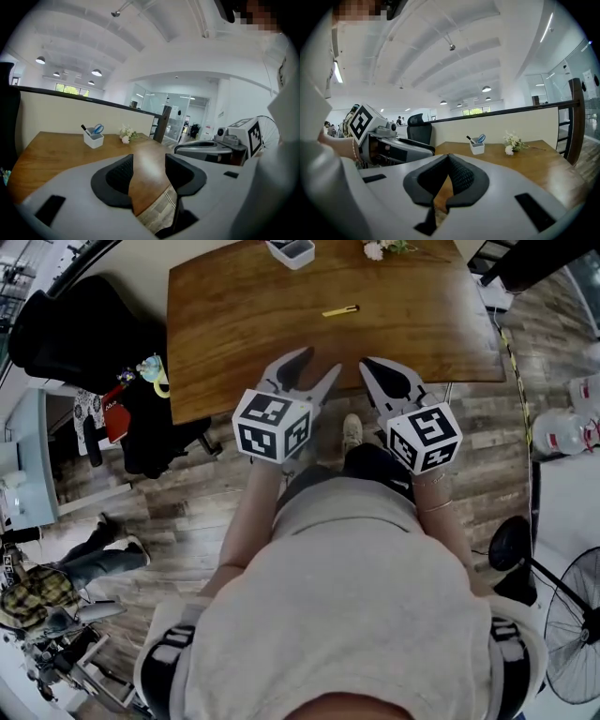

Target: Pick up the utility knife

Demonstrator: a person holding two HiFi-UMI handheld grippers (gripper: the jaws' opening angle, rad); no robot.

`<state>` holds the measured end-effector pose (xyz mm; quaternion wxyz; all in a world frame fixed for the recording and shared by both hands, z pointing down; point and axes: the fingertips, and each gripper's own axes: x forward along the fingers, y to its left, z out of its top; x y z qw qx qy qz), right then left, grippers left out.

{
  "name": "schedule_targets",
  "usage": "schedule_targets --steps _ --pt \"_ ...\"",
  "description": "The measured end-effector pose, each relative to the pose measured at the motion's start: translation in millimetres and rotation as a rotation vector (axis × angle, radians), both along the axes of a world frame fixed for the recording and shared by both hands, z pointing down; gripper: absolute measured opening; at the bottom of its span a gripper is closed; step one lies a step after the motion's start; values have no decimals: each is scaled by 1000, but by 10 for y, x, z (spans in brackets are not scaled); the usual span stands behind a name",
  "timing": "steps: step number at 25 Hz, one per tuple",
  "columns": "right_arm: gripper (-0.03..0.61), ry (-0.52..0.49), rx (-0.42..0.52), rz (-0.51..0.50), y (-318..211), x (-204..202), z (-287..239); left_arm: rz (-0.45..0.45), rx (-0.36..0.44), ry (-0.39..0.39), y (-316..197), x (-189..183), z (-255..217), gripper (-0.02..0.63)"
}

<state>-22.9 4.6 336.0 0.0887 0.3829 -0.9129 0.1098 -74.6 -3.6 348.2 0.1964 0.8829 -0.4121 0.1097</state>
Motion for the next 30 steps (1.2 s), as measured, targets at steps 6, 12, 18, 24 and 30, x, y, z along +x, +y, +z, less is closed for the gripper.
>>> schedule_targets --steps 6,12,18,24,30 --pt "9 -20 -8 -27 -639 243 5 -25 -7 -21 -595 210 2 213" --pt "9 -43 -5 -66 -1053 452 8 -78 -8 -49 -1005 369 11 213" --pt "9 -79 -35 -103 -1207 483 96 -103 -30 -75 -1153 441 70 212" --pt "9 -111 -44 -98 -1269 466 137 -78 -49 -108 -1245 437 151 206" --pt "9 -106 -46 -59 -1398 502 147 -14 -72 -117 -1423 473 249 202"
